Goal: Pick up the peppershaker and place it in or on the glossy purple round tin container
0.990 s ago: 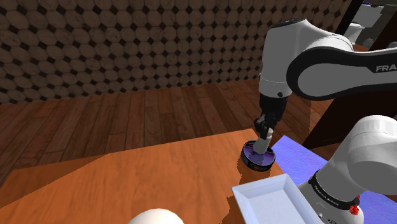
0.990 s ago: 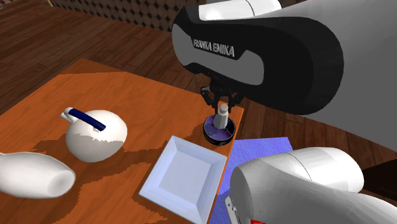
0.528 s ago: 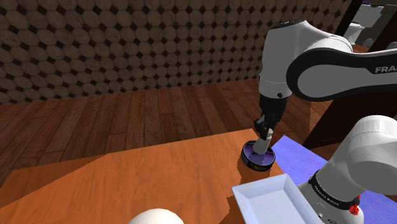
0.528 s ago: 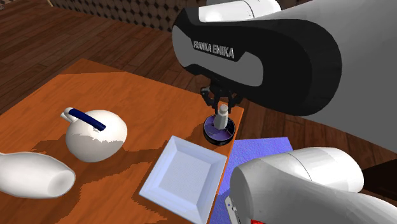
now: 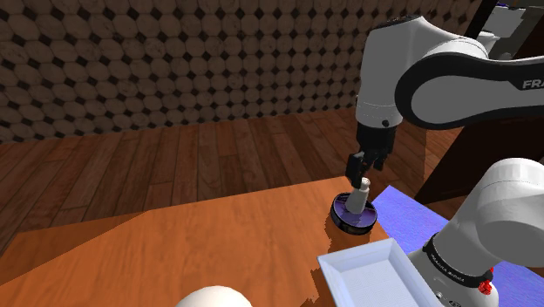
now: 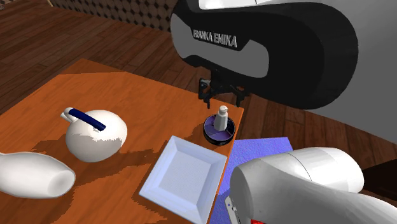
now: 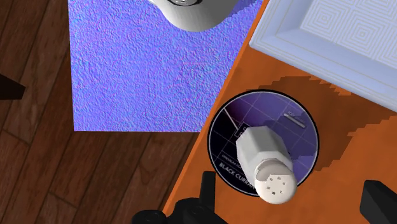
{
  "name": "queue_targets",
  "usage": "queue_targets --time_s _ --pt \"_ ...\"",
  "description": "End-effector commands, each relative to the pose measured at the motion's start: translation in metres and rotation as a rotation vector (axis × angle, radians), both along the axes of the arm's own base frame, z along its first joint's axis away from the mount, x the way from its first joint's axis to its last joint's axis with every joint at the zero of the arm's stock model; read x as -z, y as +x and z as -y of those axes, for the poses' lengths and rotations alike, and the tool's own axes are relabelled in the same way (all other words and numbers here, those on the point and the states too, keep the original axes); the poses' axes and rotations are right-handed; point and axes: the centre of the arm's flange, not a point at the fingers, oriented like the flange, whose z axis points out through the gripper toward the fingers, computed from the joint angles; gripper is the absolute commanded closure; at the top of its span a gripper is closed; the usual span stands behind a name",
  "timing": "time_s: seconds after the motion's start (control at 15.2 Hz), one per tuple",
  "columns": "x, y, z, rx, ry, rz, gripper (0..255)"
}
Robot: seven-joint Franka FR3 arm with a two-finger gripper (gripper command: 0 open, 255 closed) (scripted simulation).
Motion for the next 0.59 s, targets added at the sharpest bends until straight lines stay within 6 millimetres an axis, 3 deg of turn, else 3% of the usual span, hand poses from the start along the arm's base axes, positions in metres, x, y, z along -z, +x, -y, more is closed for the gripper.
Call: queue_targets --time_s 0.0,0.07,0.53 --pt "-0.024 0.004 -0.002 0.0 0.0 -0.001 0" --pt "-0.034 0.006 -0.003 0.0 0.0 -0.001 0" --pt "-0.034 0.006 -0.003 0.0 0.0 -0.001 0"
